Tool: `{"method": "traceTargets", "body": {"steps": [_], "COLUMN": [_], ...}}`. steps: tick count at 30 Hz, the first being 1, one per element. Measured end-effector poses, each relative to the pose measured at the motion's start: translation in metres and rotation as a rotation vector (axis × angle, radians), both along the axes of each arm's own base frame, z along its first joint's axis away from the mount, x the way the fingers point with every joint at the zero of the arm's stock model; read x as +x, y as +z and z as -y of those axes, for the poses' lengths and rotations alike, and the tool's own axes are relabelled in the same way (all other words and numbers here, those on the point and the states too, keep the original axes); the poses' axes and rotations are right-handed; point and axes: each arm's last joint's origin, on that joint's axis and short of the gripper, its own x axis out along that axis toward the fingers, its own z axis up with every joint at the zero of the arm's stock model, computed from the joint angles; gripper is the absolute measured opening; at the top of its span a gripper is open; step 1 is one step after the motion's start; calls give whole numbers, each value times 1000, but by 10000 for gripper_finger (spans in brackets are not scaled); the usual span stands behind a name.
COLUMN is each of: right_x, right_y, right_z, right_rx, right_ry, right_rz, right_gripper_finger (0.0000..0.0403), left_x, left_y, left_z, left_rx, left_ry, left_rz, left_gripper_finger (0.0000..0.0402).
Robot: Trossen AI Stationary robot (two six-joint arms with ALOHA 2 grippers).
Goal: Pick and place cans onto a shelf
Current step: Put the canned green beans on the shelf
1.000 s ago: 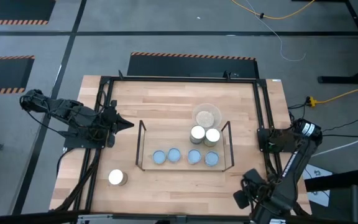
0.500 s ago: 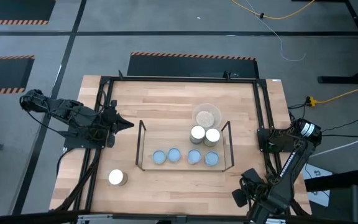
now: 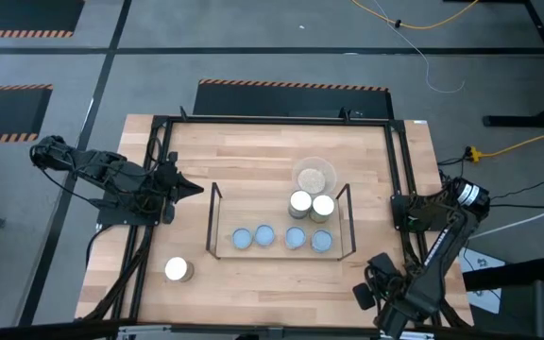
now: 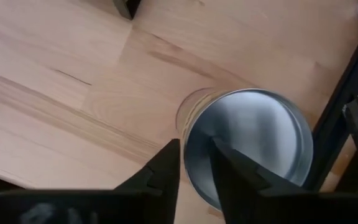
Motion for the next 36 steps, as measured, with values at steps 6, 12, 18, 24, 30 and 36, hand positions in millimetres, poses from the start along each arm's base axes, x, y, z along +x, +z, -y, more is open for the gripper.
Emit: {"method": "traceTargets", "body": {"steps": [6,12,18,24,30,36], "right_x": [0,0,0,6,16,35], "right_y": [-1,-1,0,17,48,75], "right_z": [-1,-1,-2,-13,-30,-35], "right_rx": [11,16,17,94,241,348], "right_ry": [-3,-1,-1,62,159,231], "right_rz": [-13,-12,-16,-19,88,204], "right_gripper_finger": [51,7,4,2,2,1], "left_x": [0,0,0,0,0,0], "left_y": [0,0,0,0,0,0], "left_z": [0,0,0,0,0,0], "left_rx": [0,0,0,0,0,0], "left_ry": [0,0,0,0,-1,0], "left_rz": [0,0,0,0,0,0], "left_gripper_finger": [3,3,3,3,3,3]}}
